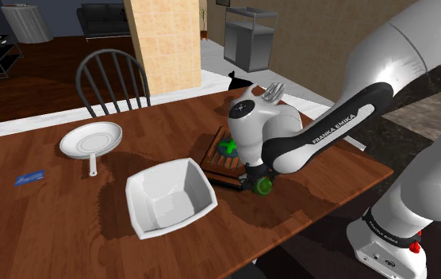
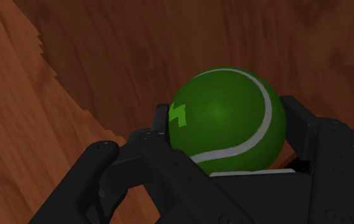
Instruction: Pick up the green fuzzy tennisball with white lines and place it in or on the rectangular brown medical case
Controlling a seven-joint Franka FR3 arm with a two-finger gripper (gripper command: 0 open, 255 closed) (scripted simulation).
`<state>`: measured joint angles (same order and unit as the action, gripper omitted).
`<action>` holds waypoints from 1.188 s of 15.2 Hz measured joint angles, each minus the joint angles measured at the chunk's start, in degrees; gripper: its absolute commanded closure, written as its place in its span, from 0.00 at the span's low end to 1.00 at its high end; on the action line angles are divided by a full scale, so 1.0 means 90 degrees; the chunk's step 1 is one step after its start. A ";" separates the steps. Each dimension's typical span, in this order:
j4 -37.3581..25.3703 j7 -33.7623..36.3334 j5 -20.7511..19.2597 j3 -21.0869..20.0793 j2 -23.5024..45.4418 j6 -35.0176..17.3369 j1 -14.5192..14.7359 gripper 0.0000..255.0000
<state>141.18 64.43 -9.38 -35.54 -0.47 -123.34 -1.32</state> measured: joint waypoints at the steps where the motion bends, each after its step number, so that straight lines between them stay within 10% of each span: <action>1: 0.0006 0.0003 -0.0005 0.0005 0.0008 0.0000 -0.0004 1.00; 18: -0.0209 -0.0474 0.0489 0.0054 -0.0700 0.0758 0.0032 1.00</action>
<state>139.31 60.16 -4.98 -35.05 -6.77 -116.52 -1.03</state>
